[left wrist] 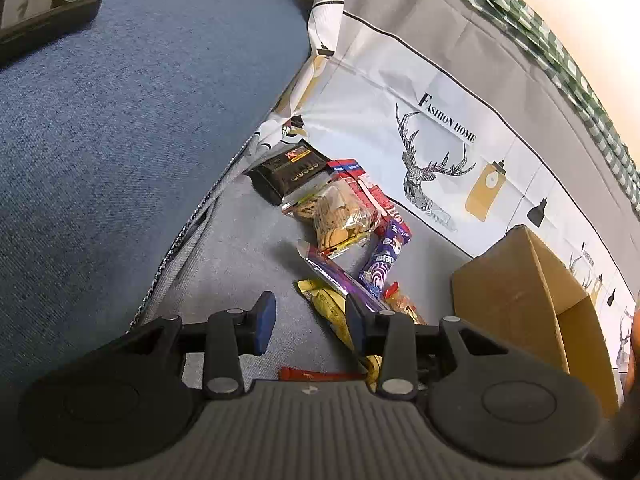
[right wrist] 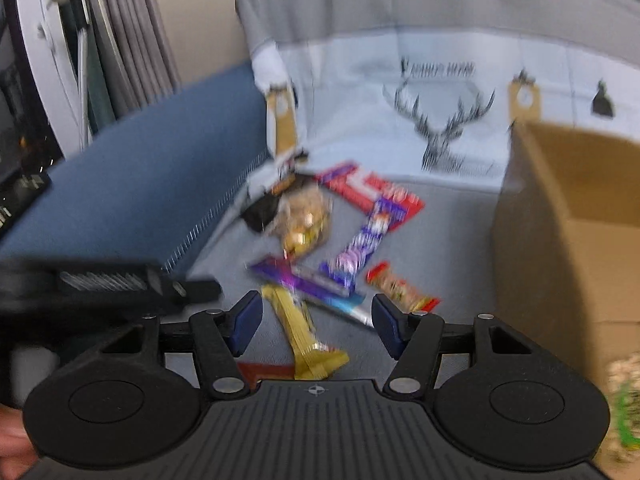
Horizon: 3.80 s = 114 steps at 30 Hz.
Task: Organize snacks
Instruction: 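Grasp the yellow wafer bar with right tool while left tool approaches red packet, then grasp the red square packet with the left tool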
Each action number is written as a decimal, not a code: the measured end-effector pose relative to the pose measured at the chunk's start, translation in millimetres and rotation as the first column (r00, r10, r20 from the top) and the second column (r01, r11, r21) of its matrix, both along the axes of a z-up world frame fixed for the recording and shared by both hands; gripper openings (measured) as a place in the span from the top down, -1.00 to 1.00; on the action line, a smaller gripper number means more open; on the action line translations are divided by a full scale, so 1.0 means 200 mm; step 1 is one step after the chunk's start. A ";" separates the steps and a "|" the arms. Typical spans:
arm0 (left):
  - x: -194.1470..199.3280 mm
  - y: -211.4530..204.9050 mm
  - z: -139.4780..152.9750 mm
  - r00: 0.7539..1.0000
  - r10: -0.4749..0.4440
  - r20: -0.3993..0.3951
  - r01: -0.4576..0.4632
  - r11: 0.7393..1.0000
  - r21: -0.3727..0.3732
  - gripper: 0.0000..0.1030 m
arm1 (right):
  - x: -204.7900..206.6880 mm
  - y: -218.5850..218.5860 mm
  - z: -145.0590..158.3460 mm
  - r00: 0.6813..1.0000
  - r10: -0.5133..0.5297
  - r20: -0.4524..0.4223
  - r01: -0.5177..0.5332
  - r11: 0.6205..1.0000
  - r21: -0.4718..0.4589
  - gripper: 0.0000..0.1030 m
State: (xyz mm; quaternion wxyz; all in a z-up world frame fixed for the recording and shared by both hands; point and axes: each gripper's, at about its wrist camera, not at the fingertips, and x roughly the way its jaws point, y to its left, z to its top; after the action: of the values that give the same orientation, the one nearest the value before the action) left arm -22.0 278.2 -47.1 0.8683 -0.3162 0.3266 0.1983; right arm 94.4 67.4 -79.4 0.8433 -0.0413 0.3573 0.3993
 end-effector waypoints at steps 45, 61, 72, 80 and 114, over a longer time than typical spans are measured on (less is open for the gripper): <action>0.11 -0.10 -0.12 0.973 -0.188 -0.134 0.179 0.981 -0.081 -0.61 | -0.45 -0.31 -0.16 0.994 0.104 0.025 -0.094 0.961 -0.259 0.08; 0.26 -0.37 -0.25 0.917 -0.226 -0.328 0.283 0.949 0.137 -0.90 | -0.41 -0.30 -0.21 0.994 0.108 -0.028 -0.111 0.964 -0.243 0.71; 0.28 -0.49 -0.26 0.892 -0.227 -0.391 0.358 0.882 0.305 -0.31 | -0.41 -0.29 -0.20 0.994 0.113 -0.012 -0.112 0.960 -0.256 0.68; 0.23 -0.34 -0.19 0.948 -0.148 -0.281 0.212 0.954 0.212 -0.20 | -0.42 -0.31 -0.18 0.994 0.112 -0.004 -0.110 0.967 -0.230 0.68; 0.23 -0.31 -0.24 0.944 -0.122 -0.305 0.181 0.968 0.173 -0.65 | -0.43 -0.29 -0.19 0.994 0.110 -0.010 -0.109 0.967 -0.229 0.54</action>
State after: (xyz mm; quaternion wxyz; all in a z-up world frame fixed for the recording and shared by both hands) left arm 24.0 216.3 -94.2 0.8505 -0.1688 0.4532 0.2067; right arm 8.1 9.5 -116.7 0.8101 -0.1584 0.3970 0.4013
